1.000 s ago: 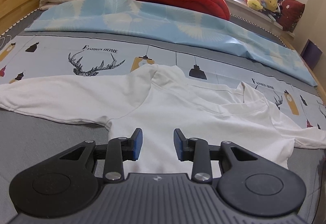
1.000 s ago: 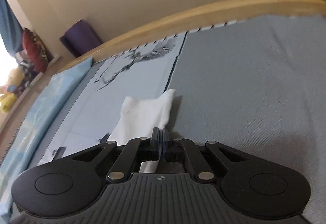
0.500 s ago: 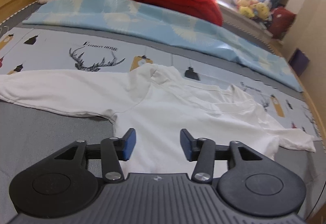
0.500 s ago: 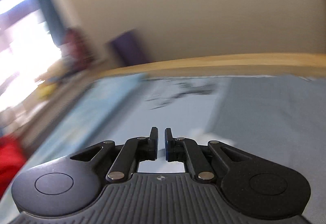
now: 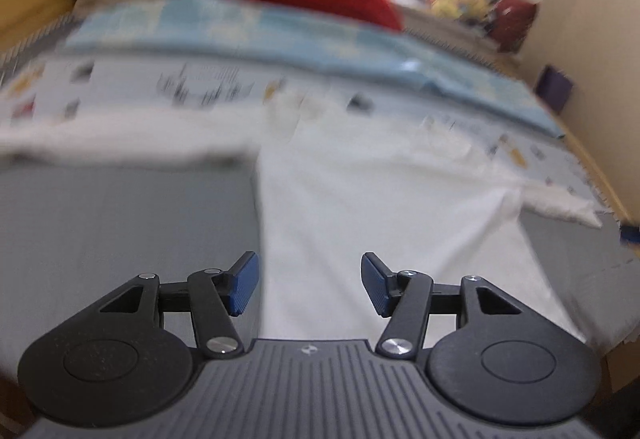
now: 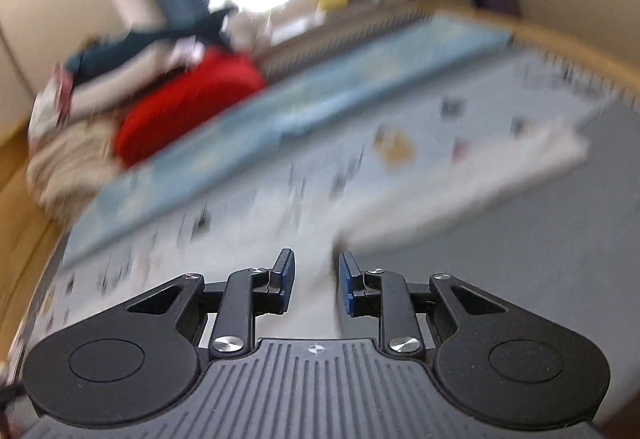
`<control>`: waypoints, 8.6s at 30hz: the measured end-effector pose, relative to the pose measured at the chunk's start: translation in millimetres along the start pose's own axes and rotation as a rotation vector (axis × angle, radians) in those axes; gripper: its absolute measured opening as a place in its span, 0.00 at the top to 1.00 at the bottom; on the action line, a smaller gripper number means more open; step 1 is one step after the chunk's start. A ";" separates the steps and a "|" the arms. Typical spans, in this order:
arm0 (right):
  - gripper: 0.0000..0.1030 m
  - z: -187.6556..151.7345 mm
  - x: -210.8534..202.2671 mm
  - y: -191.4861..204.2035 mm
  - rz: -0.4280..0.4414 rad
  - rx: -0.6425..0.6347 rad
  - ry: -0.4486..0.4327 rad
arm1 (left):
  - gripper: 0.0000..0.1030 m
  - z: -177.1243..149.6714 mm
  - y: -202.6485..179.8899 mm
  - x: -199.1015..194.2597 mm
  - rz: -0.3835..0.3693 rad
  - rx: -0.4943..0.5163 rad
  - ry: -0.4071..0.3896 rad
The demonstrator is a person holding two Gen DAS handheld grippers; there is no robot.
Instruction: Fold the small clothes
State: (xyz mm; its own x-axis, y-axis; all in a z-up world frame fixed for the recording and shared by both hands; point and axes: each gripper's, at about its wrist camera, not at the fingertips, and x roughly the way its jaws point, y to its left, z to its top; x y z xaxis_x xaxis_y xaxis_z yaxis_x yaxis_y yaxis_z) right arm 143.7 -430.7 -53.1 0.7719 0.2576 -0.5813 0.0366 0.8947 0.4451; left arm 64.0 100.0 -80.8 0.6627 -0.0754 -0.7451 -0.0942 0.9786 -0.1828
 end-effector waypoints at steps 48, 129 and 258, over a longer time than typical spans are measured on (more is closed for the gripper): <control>0.86 -110.5 28.5 7.5 -0.322 -0.334 0.282 | 0.83 -61.7 -51.2 17.4 0.106 0.203 0.149; 0.97 -29.8 62.6 156.0 -0.101 -0.448 0.014 | 0.47 107.7 266.2 91.0 0.438 -0.726 -0.230; 0.95 40.0 253.3 68.3 -0.339 -0.057 0.036 | 0.56 187.1 -14.0 201.3 0.178 -0.251 0.146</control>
State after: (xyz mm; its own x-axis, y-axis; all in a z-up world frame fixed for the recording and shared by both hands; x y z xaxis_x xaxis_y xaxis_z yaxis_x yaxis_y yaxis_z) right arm 367.1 -318.8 -142.7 0.6993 -0.0457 -0.7134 0.2504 0.9504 0.1846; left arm 337.7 106.8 -108.2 0.5080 0.0481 -0.8600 -0.3911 0.9025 -0.1806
